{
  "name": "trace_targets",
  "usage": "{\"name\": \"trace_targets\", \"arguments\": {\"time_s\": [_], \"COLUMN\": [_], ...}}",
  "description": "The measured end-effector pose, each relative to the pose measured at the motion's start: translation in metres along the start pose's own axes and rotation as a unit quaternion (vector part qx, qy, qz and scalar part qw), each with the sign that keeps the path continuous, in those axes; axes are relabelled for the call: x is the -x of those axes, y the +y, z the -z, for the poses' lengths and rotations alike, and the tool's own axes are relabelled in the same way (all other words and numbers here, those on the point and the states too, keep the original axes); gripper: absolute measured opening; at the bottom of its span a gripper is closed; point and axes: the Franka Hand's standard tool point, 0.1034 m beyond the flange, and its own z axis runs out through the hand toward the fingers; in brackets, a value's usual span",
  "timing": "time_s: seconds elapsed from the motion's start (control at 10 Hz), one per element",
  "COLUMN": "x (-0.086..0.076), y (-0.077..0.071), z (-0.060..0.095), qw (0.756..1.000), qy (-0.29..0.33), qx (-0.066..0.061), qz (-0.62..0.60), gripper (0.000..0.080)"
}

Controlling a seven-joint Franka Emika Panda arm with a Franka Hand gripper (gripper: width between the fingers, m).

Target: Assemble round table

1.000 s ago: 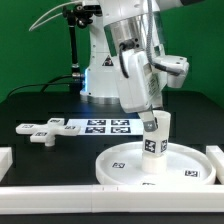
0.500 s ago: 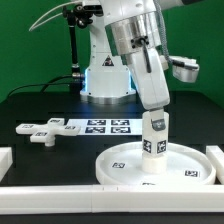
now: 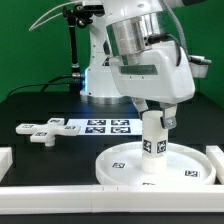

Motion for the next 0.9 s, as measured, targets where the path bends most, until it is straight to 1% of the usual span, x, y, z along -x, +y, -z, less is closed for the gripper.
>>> {"name": "trace_targets", "arguments": {"time_s": [0.1, 0.2, 0.3, 0.6, 0.8, 0.9], "x": [0.0021, 0.0048, 0.0073, 0.0059, 0.0049, 0.001], "y": [-0.0051, -0.0095, -0.0105, -0.0093, -0.0089, -0.0081], "z": [0.0028, 0.0044, 0.0038, 0.0033, 0.003, 0.002], "qw": [0.998, 0.993, 0.987, 0.966, 0.942, 0.905], "qy": [0.008, 0.015, 0.015, 0.013, 0.014, 0.027], "qx": [0.012, 0.016, 0.019, 0.021, 0.023, 0.03], "qz": [0.065, 0.115, 0.162, 0.256, 0.335, 0.423], "gripper": [0.0649, 0.0649, 0.0649, 0.0649, 0.0649, 0.0649]}}
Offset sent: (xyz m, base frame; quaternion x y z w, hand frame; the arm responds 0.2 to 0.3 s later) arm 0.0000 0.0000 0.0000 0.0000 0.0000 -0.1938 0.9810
